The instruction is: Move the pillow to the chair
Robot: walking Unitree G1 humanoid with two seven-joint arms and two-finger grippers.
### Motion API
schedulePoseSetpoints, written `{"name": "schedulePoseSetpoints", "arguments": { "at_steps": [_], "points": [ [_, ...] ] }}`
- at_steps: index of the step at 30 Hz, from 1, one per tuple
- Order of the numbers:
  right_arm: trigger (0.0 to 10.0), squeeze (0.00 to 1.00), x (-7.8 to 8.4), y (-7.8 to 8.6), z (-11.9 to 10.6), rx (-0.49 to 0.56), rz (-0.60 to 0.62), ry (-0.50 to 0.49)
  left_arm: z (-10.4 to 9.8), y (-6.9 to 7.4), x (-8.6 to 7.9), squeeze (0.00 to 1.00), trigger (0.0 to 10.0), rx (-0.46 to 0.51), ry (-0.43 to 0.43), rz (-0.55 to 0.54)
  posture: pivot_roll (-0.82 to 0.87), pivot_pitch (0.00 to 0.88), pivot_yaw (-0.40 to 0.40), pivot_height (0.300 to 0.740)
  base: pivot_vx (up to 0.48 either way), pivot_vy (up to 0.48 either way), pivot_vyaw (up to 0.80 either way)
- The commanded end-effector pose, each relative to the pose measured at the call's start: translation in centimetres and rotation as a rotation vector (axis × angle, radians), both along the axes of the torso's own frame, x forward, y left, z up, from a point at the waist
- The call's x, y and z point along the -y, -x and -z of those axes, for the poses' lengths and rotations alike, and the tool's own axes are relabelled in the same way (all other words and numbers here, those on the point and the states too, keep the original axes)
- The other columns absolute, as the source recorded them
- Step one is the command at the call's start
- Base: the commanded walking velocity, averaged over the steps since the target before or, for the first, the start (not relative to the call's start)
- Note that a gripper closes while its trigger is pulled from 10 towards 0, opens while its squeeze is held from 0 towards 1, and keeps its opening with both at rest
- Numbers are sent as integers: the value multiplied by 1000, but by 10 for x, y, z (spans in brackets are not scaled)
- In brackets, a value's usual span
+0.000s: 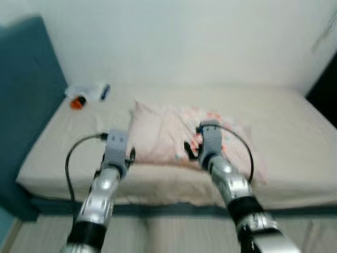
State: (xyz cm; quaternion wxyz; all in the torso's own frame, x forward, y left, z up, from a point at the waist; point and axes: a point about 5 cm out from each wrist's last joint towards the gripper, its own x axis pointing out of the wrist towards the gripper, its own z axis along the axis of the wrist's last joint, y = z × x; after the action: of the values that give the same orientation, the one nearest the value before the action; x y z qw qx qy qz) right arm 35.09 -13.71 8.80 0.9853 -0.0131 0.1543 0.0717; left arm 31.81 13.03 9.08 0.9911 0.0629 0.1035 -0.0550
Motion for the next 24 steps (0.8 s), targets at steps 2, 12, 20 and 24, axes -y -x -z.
{"name": "schedulePoseSetpoints", "arguments": {
  "at_steps": [2,12,20,24],
  "points": [
    [10000,0,-3,0,0,-4,3,-14,3,1,-2,0,10000,-16,-4,-1,-27,0,-34,740,262,0,-606],
    [10000,0,-3,1,1,-4,0,4,2,0,-3,0,10000,-15,-5,1,-23,0,-35,740,263,0,0],
    [10000,0,-4,1,1,-3,-2,2,2,0,-2,0,10000,-14,-8,1,-19,0,-35,740,262,0,0],
    [10000,0,-4,0,1,-2,-3,1,2,0,-3,0,10000,-14,-8,-1,-18,0,-36,740,255,0,0]
  ]
}}
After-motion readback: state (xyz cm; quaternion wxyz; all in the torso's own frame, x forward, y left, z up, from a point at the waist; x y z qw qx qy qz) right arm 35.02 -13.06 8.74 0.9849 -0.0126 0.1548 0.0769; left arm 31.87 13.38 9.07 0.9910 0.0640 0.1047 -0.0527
